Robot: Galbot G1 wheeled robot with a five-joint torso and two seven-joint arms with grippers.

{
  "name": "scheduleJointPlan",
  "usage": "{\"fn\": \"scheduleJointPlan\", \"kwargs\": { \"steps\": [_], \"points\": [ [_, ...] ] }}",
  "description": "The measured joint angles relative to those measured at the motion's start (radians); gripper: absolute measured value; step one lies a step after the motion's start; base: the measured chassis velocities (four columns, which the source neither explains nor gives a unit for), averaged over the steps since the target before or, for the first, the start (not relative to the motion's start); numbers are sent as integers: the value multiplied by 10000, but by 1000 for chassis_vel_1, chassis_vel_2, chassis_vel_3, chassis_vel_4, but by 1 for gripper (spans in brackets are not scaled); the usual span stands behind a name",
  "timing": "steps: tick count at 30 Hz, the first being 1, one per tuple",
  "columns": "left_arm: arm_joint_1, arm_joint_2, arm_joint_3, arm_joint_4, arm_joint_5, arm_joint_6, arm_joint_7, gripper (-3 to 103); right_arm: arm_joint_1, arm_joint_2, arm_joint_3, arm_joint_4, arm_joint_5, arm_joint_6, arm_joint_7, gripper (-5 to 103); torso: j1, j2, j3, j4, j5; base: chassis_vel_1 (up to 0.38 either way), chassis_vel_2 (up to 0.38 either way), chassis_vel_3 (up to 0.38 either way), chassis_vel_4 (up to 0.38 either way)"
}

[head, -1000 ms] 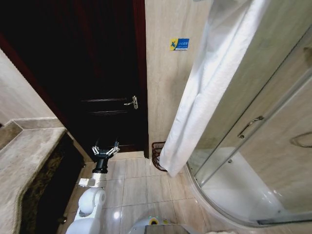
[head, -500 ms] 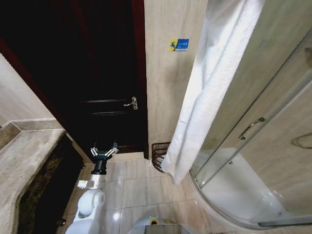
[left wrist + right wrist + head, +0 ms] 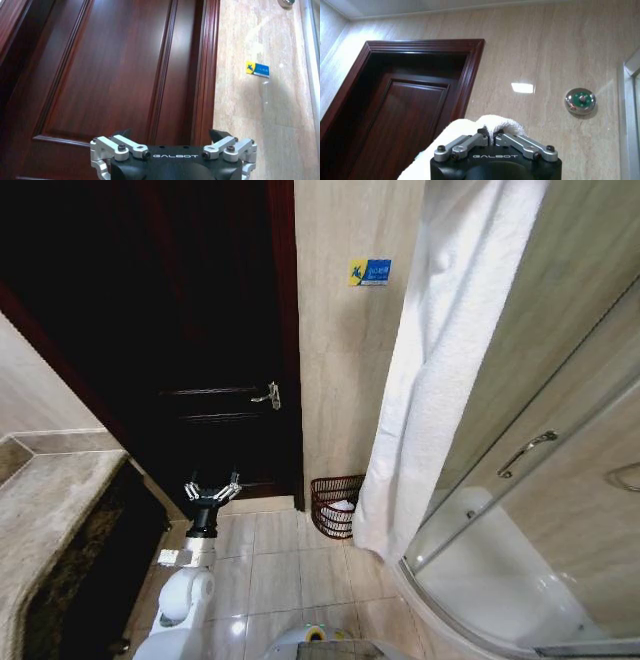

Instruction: Discard the used towel into the hamper.

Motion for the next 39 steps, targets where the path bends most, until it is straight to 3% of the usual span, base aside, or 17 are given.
{"fn": "scheduleJointPlan", "kwargs": {
  "steps": [19, 24, 39],
  "points": [
    [37, -24, -5, -46, 22, -3, 49, 100, 66, 24, -7, -52, 112, 27, 5, 3, 12, -2, 3, 1, -3, -46, 52, 45, -51],
    [84, -50, -3, -51, 49, -38, 52, 100, 122, -314, -9, -429, 158, 27, 57, 3, 8, -3, 3, 1, 4, 0, 0, 0, 0],
    [166, -164, -7, -183, 48, -56, 31, 100, 886, -3503, -442, -4413, -352, 18, -297, 3, 6, 0, 1, 2, -4, 0, 0, 0, 0]
  ]
}}
